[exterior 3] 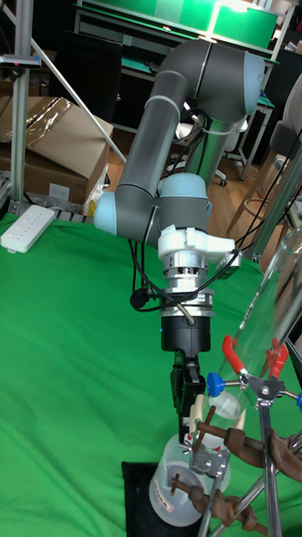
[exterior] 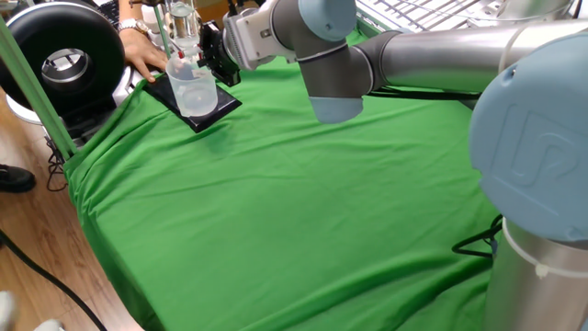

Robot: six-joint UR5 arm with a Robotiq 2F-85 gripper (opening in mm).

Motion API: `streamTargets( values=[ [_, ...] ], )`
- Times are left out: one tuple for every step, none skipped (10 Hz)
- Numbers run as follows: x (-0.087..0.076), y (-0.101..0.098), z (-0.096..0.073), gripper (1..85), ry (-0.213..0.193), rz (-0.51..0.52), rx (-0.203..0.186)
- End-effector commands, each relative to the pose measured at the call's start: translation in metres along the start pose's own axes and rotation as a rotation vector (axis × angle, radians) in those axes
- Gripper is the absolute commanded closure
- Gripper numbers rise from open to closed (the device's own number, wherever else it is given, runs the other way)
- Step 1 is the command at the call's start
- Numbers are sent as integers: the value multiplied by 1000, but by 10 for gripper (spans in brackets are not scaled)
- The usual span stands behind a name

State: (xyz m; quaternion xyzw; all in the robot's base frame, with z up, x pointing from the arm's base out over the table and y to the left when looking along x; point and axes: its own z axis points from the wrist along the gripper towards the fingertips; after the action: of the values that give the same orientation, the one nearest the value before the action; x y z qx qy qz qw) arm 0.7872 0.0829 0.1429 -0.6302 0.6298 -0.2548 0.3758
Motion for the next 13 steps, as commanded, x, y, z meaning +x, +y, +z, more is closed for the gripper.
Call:
streamTargets(
  values=[
    [3,-3,1,843,1,13,3],
    [3,-3,1,843,1,11,3],
    [4,-3,1,843,1,11,3],
    [4,-3,1,843,1,13,3],
    [4,-3,1,843,1,13,1],
    [4,-3,1,843,1,10,1],
    [4,-4,2,843,1,10,1],
    [3,-4,2,843,3,7,-1],
    [2,-4,3,843,3,10,-2],
    [3,-5,2,843,3,10,-2],
    [4,-5,3,843,1,8,-3],
    [4,-5,3,843,1,8,-3],
    [5,-5,3,843,1,8,-3]
  ],
)
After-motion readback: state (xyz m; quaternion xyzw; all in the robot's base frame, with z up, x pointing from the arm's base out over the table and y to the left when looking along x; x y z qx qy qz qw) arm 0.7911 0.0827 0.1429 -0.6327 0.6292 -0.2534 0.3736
